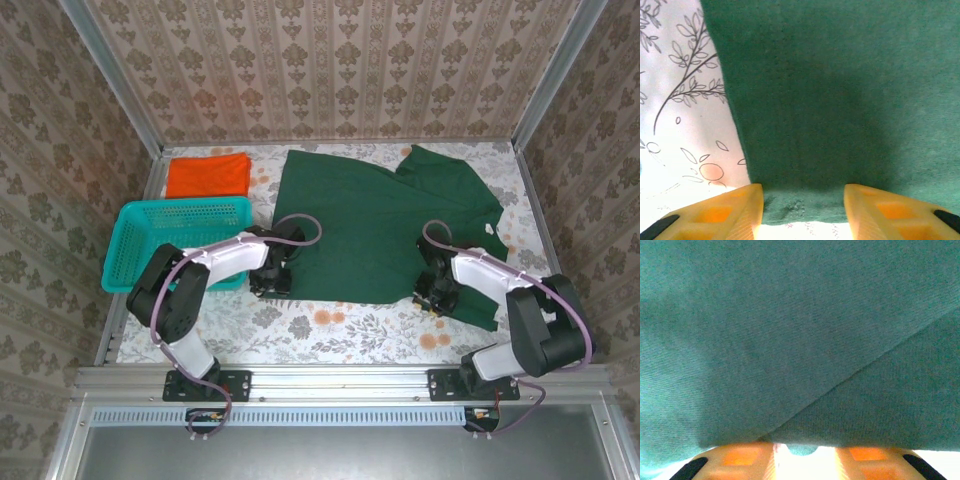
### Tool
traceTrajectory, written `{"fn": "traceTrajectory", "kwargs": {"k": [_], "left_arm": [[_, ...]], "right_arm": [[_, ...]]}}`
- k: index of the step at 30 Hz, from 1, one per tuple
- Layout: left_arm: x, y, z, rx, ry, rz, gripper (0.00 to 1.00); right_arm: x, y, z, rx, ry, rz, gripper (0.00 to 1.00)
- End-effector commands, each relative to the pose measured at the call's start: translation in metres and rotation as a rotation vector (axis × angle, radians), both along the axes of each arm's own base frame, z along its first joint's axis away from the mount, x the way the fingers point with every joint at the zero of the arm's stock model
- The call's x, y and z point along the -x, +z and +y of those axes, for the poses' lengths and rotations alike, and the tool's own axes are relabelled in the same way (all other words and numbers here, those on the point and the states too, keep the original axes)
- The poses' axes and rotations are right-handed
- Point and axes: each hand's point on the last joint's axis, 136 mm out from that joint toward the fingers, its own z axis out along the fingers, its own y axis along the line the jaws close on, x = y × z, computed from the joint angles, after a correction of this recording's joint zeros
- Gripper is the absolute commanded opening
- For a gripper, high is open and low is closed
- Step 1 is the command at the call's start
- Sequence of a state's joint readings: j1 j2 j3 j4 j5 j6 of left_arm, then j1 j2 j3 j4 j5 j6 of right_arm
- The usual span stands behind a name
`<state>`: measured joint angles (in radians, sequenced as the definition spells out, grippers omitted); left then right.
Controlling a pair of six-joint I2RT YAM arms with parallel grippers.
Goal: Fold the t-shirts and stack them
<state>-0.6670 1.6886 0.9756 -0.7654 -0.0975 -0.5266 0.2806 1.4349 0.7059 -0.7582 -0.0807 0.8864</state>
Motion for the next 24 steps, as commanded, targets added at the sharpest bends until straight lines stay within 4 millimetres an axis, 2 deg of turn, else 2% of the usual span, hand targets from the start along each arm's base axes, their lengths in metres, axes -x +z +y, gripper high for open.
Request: {"fn": "traceTrajectory", "kwargs": {"k": [1, 4, 9, 13, 16, 24], "left_arm": [[-0.002, -0.01, 0.004, -0.025, -0.005, 0.008, 0.44], [-0.003, -0.013, 0.004, -0.033, -0.005, 0.013, 0.39], [-0.003, -0.011, 0.007, -0.051, -0.009, 0.013, 0.23], [-0.001, -0.006, 0.011, -0.068, -0.018, 0.014, 0.08], [0.002, 0.0, 0.016, -0.089, -0.031, 0.008, 0.0], [0.013, 0.013, 0.025, -0.11, -0.057, 0.001, 0.0]], "right_arm": [[0.001, -0.007, -0.008, 0.057, 0.027, 0.017, 0.28], [-0.002, -0.007, -0.008, 0.061, 0.036, 0.013, 0.23], [-0.003, -0.005, -0.01, 0.075, 0.05, 0.017, 0.12], [0.004, -0.001, -0.011, 0.074, 0.054, 0.031, 0.0], [0.013, 0.011, -0.009, 0.058, 0.067, 0.044, 0.0], [0.044, 0.055, 0.0, -0.033, 0.078, 0.062, 0.0]]}}
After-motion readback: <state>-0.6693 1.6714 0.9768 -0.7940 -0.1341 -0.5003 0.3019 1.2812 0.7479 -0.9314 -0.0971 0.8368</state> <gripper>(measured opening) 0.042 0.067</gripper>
